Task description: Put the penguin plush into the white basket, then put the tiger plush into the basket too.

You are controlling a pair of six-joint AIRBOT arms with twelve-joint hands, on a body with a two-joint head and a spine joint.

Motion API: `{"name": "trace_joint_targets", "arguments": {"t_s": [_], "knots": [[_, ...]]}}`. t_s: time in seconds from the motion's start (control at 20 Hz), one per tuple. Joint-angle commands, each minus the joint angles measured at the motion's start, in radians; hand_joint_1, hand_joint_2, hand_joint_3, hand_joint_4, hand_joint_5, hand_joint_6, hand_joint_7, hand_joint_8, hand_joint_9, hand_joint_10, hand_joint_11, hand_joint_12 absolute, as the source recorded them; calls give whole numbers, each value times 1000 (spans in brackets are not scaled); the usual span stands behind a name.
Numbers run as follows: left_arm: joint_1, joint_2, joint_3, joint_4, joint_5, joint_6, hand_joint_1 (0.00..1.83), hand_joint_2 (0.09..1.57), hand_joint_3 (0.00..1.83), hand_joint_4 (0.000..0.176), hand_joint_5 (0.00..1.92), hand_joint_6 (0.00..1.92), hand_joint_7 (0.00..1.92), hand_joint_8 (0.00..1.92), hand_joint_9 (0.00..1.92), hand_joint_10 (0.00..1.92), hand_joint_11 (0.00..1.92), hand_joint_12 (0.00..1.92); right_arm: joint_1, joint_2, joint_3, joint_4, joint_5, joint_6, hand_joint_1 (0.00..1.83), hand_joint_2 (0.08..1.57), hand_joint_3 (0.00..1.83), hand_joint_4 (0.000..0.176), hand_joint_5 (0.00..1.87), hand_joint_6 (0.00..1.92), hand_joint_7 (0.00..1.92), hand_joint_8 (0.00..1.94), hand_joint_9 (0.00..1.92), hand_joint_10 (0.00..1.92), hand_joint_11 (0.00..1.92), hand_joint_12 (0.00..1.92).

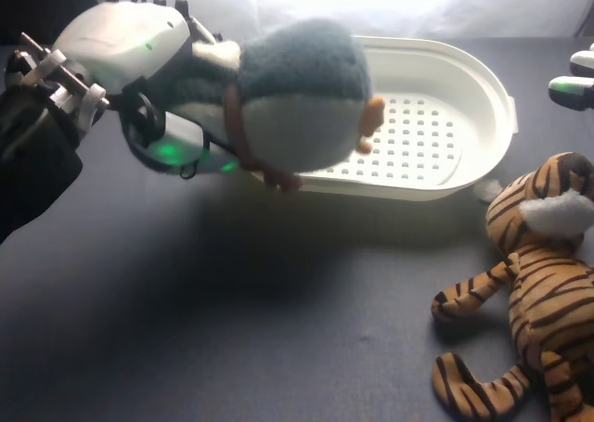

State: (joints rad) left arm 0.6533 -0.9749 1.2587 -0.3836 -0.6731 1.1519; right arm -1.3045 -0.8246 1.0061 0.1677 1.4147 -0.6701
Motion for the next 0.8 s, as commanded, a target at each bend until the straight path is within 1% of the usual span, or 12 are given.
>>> {"name": "trace_joint_targets", "arguments": {"t_s": [0.0, 0.05, 0.1, 0.15, 0.2, 0.25, 0.35, 0.45, 0.55, 0.65, 0.7, 0.75], "knots": [[-20, -2, 0, 8, -119, 3, 1058, 929, 0, 0, 772, 63, 795, 35, 780, 149, 370, 1183, 12, 4, 4, 13, 128, 6, 845, 1337, 2, 20, 455, 6, 295, 1, 228, 2, 210, 44], [-22, -1, -1, 6, -120, 5, 1058, 929, 0, 0, 772, 63, 795, 35, 780, 149, 370, 1183, 11, 4, 4, 13, 128, 6, 845, 1337, 2, 20, 455, 6, 295, 1, 228, 2, 210, 44], [-24, -1, -3, 7, -122, 6, 890, 862, 0, 90, 404, 2, 462, 0, 490, 12, 124, 1030, 10, 4, 4, 13, 128, 7, 877, 1338, 1, 11, 476, 9, 293, 0, 230, 3, 216, 45], [-24, 2, -10, 9, -132, 11, 855, 846, 0, 126, 318, 0, 370, 0, 405, 2, 75, 995, 10, 4, 4, 13, 128, 7, 892, 1336, 0, 12, 482, 7, 297, 1, 241, 5, 228, 49], [-25, 4, -17, 12, -141, 16, 816, 831, 0, 136, 227, 0, 256, 0, 335, 0, 37, 1016, 10, 4, 4, 13, 128, 7, 880, 1335, 0, 18, 495, 8, 311, 5, 241, 3, 225, 46], [-25, 7, -24, 18, -151, 17, 804, 827, 0, 163, 147, 0, 169, 0, 253, 0, 7, 958, 10, 4, 4, 13, 128, 7, 905, 1330, 0, 10, 515, 11, 319, 5, 246, 4, 226, 45], [-30, 20, -42, 36, -173, 18, 745, 827, 0, 175, 50, 3, 64, 5, 106, 6, 0, 640, 10, 4, 4, 13, 128, 7, 923, 1325, 0, 17, 532, 11, 319, 3, 245, 2, 230, 44], [-33, 31, -59, 49, -193, 22, 720, 831, 1, 176, 1, 0, 6, 0, 28, 6, 0, 474, 10, 3, 4, 13, 128, 7, 904, 1325, 0, 26, 549, 10, 329, 4, 261, 6, 253, 51], [-31, 44, -82, 60, -221, 32, 675, 804, 0, 176, 0, 0, 0, 0, 1, 0, 0, 306, 10, 3, 4, 13, 128, 7, 888, 1328, 1, 23, 552, 6, 321, 0, 249, 1, 242, 43], [-16, 60, -108, 66, -261, 32, 689, 787, 0, 176, 0, 0, 0, 0, 0, 0, 0, 301, 10, 4, 4, 13, 128, 7, 903, 1323, 0, 25, 547, 2, 322, 1, 257, 4, 257, 47], [-1, 72, -127, 69, -292, 32, 682, 798, 0, 176, 0, 0, 0, 0, 0, 0, 0, 88, 10, 6, 4, 13, 128, 8, 854, 1326, 0, 42, 506, 0, 328, 2, 304, 17, 321, 74], [19, 89, -152, 74, -332, 32, 669, 799, 0, 176, 0, 0, 0, 0, 0, 0, 0, 20, 10, 12, 4, 9, 131, 10, 836, 1321, 0, 40, 490, 1, 346, 8, 340, 27, 367, 93]]}}
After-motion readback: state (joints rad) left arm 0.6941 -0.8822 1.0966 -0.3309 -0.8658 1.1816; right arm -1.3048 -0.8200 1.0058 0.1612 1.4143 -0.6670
